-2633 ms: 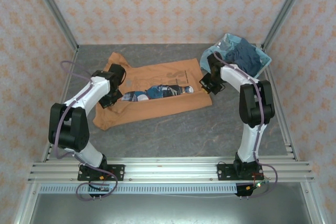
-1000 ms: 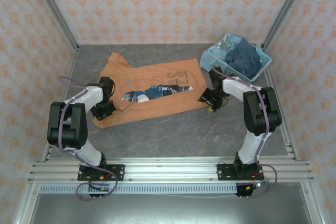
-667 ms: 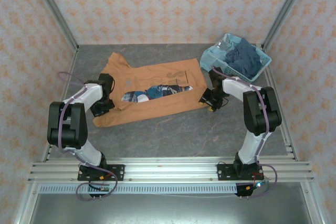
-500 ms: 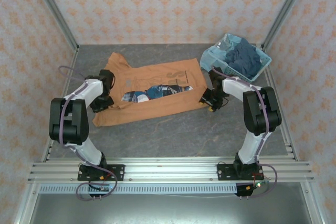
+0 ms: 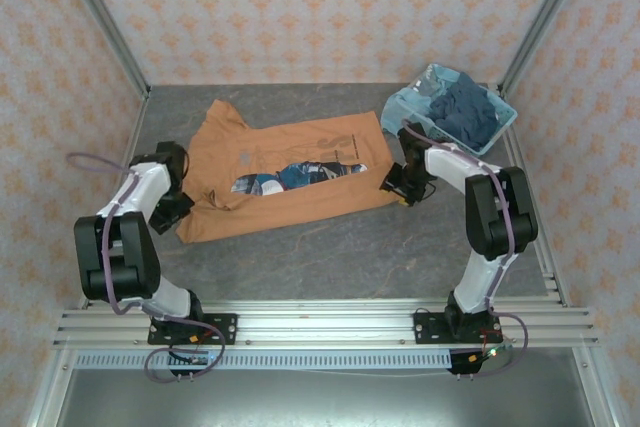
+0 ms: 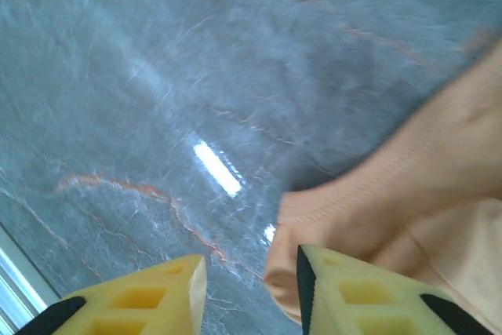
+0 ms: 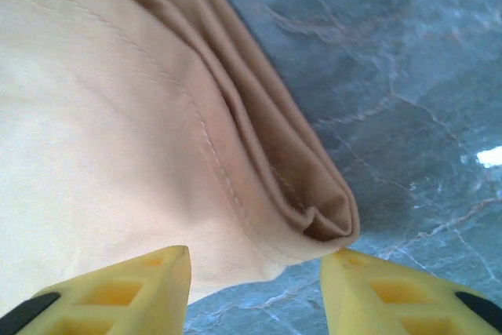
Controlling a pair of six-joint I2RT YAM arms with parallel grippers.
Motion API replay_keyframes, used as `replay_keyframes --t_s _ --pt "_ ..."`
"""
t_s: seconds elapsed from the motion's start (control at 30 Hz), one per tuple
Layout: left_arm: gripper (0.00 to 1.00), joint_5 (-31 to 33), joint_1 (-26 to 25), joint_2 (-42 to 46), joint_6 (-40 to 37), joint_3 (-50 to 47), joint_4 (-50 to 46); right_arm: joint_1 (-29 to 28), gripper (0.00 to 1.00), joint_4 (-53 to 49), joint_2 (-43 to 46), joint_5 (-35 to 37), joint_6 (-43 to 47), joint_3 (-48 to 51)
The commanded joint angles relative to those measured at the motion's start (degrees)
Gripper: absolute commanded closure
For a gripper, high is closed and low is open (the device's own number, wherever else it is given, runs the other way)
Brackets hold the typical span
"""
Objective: Fold and stack the t-shirts
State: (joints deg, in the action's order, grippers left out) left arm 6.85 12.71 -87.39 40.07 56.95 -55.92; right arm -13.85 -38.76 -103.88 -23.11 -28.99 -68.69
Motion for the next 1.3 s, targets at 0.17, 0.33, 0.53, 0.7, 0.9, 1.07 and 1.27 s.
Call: replay_keyframes --t_s 0.17,0.33,0.53,0.7,0.9,1.07,1.27 --pt "0.74 -7.39 2.41 -10.03 3.78 5.98 4.67 -2.99 0.59 -2.49 -2.59 2.94 2.74 -8.60" --pt "0.75 -6.71 2.41 -14.93 2.92 7.10 5.83 -3.99 0.56 -7.37 -2.41 11.18 0.22 -11.88" --pt "0.75 -5.04 2.41 -15.43 2.08 6.80 5.91 -4.64 0.56 -2.28 -3.78 6.76 -0.68 -12.07" --pt "0.75 -5.47 2.41 -16.77 1.28 7.47 6.06 -5.21 0.62 0.01 -12.66 4.48 -2.45 -16.24" --pt "0.75 -8.26 1.44 -20.37 -0.52 9.43 6.78 -4.13 0.63 -3.54 -16.05 11.03 -4.50 -16.64" --pt "0.76 -10.95 -3.22 -25.76 -3.15 13.19 6.12 0.05 0.65 -4.61 -12.93 15.18 -5.64 -10.85" --pt "0.72 -8.07 -8.42 -27.03 -1.62 17.00 2.93 3.93 0.65 -4.86 -9.98 15.74 -2.68 -8.25"
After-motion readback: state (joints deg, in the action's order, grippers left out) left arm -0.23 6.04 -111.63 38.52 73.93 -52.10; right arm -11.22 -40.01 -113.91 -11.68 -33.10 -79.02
